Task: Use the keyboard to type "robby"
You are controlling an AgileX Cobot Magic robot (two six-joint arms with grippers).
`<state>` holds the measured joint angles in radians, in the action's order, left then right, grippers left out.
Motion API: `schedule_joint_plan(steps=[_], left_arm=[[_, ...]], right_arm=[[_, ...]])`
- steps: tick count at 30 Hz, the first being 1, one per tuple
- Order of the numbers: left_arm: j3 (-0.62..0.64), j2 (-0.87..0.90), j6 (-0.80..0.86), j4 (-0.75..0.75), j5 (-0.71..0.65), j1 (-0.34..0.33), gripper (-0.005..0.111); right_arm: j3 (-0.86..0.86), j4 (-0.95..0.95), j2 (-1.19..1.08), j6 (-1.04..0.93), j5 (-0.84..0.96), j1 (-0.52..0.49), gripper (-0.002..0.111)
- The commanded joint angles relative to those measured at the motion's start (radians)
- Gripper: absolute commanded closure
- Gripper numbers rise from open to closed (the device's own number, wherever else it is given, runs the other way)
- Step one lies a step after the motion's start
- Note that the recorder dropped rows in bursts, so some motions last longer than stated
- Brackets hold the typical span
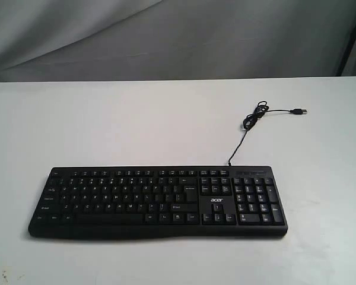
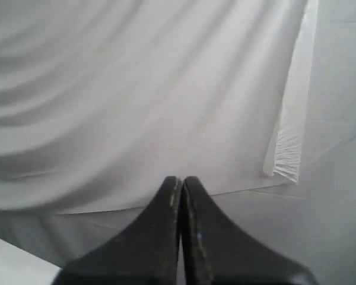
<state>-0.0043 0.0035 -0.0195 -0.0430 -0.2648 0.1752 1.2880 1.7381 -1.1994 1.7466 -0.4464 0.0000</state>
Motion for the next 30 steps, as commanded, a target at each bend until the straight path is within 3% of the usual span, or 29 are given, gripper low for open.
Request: schedule_joint_plan(steps=[1, 4, 7, 9, 10, 11, 14, 15, 16, 19, 22, 25, 30], left_arm=[[0.004, -0.003, -0.003, -0.005, 0.006, 0.006, 0.107], [0.004, -0.003, -0.003, -0.005, 0.006, 0.006, 0.107], [0.004, -0.003, -0.003, -0.005, 0.006, 0.006, 0.107], [0.004, -0.003, -0.003, -0.005, 0.006, 0.006, 0.107], [0.004, -0.003, -0.003, -0.005, 0.006, 0.006, 0.107], [0.004, -0.003, -0.003, -0.005, 0.006, 0.006, 0.107], [0.004, -0.003, -0.003, -0.005, 0.006, 0.006, 0.107], [0.004, -0.003, -0.003, -0.005, 0.006, 0.006, 0.107], [0.004, -0.003, -0.003, -0.005, 0.006, 0.006, 0.107], [0.004, -0.003, -0.003, -0.005, 0.006, 0.006, 0.107], [0.004, -0.003, -0.003, -0.005, 0.006, 0.006, 0.107], [0.004, -0.003, -0.003, -0.005, 0.006, 0.006, 0.107], [0.004, -0.003, -0.003, -0.005, 0.006, 0.006, 0.107]], right_arm=[[0.04, 0.006, -0.103, -0.076, -0.018, 0.001, 0.108], [0.025, 0.006, -0.147, -0.313, 0.077, 0.001, 0.108], [0.011, 0.006, -0.154, -0.455, 0.421, 0.05, 0.108], [0.023, 0.006, -0.154, -0.624, 0.875, 0.134, 0.108], [0.049, -0.011, -0.162, -0.687, 0.996, 0.162, 0.108], [0.109, -0.261, -0.168, -0.875, 1.059, 0.18, 0.108], [0.219, -0.944, -0.187, -1.404, 0.989, 0.141, 0.108], [0.261, -1.263, -0.199, -1.68, 1.001, 0.125, 0.108], [0.306, -1.677, -0.23, -2.071, 1.092, 0.109, 0.108], [0.325, -2.259, -0.32, -2.671, 1.379, 0.111, 0.108], [0.295, -2.42, -0.402, -2.8, 1.425, 0.164, 0.108], [0.214, -2.414, -0.463, -2.878, 1.304, 0.271, 0.108], [0.192, -2.365, -0.55, -2.858, 1.266, 0.37, 0.108]])
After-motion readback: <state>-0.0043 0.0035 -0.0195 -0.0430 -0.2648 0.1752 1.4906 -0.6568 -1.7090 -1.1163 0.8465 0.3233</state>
